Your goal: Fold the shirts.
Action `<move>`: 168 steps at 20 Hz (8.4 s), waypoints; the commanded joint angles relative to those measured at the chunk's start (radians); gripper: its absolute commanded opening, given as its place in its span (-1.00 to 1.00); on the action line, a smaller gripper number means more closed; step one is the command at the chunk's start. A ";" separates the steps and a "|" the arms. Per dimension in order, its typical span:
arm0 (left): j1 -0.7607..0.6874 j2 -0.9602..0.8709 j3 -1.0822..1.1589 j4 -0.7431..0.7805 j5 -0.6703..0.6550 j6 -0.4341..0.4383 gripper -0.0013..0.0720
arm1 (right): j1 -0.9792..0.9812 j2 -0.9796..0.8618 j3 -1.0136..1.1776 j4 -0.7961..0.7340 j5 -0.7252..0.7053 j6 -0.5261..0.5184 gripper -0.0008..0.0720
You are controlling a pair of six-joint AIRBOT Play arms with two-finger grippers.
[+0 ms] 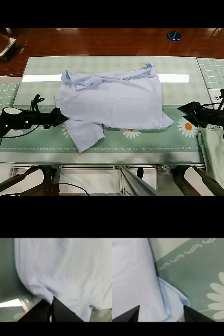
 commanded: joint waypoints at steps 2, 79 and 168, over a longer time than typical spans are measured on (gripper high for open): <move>-0.025 -0.004 0.032 -0.010 -0.001 0.003 -0.90 | 0.000 -0.120 -0.003 -0.105 0.129 0.037 0.72; -0.143 -0.476 1.144 0.354 -0.415 -0.206 -0.91 | 0.308 -0.819 1.191 -0.104 0.330 0.081 -0.90; -0.115 -0.560 1.042 0.063 -0.335 -0.228 -0.91 | 0.214 -0.650 0.718 0.008 0.082 0.026 -0.90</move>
